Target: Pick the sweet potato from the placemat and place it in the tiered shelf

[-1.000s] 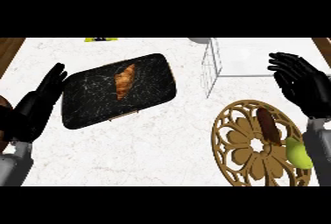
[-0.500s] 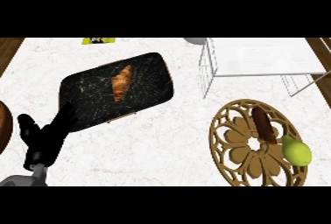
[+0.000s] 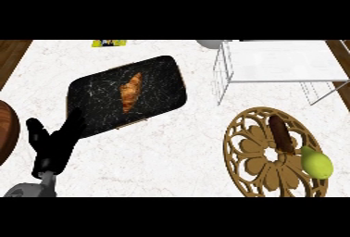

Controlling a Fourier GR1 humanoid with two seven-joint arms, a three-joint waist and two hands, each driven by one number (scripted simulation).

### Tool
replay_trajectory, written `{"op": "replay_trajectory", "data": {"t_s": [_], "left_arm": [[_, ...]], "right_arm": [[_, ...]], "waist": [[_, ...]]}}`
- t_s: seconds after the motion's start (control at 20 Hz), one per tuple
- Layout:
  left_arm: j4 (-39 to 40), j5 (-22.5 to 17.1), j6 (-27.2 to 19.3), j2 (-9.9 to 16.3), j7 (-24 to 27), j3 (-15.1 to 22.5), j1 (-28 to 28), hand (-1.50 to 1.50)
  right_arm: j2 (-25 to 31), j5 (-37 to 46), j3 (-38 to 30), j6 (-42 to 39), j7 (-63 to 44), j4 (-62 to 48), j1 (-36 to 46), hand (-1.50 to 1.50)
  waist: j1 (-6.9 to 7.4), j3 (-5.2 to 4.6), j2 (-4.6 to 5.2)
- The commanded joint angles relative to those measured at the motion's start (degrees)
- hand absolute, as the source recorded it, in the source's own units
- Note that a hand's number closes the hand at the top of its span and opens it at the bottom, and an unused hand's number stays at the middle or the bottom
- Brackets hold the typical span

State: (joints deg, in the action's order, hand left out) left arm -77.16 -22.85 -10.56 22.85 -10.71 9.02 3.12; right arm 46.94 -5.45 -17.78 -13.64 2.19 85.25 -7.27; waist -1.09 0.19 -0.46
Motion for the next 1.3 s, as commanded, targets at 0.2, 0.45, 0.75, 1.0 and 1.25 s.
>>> {"op": "replay_trajectory", "data": {"t_s": [0.2, 0.45, 0.75, 1.0, 1.25], "left_arm": [[1.04, 1.73, -0.09, -1.47, -2.25, 1.34, 1.03, 0.00], [1.35, 1.73, 0.39, -2.20, -3.84, 0.73, 2.41, 0.00], [2.51, 2.78, 1.52, -2.70, -1.58, -0.30, 2.08, 0.00], [2.04, 2.16, 2.63, -2.56, -4.34, -1.78, 2.31, 0.00], [-0.04, 4.33, 0.84, -3.85, -3.53, -2.09, -0.43, 0.00]], "right_arm": [[5.56, -1.14, 4.10, -4.19, -25.02, 19.28, 0.72, -1.50], [0.76, 5.59, 11.20, 3.55, -40.77, 24.87, 6.15, -1.50], [-2.34, 16.82, 21.52, 5.34, -52.03, 19.94, 16.95, -1.50], [-7.91, 20.84, 26.31, 3.36, -55.93, 13.26, 22.25, -1.50], [-9.53, 22.81, 28.06, -1.11, -59.52, 14.78, 22.32, -1.50]], "waist": [[0.73, -0.38, 0.32], [1.40, -0.27, 0.47], [2.05, -0.25, 0.71], [1.85, -0.21, 0.63], [1.44, -0.20, 0.43]]}}
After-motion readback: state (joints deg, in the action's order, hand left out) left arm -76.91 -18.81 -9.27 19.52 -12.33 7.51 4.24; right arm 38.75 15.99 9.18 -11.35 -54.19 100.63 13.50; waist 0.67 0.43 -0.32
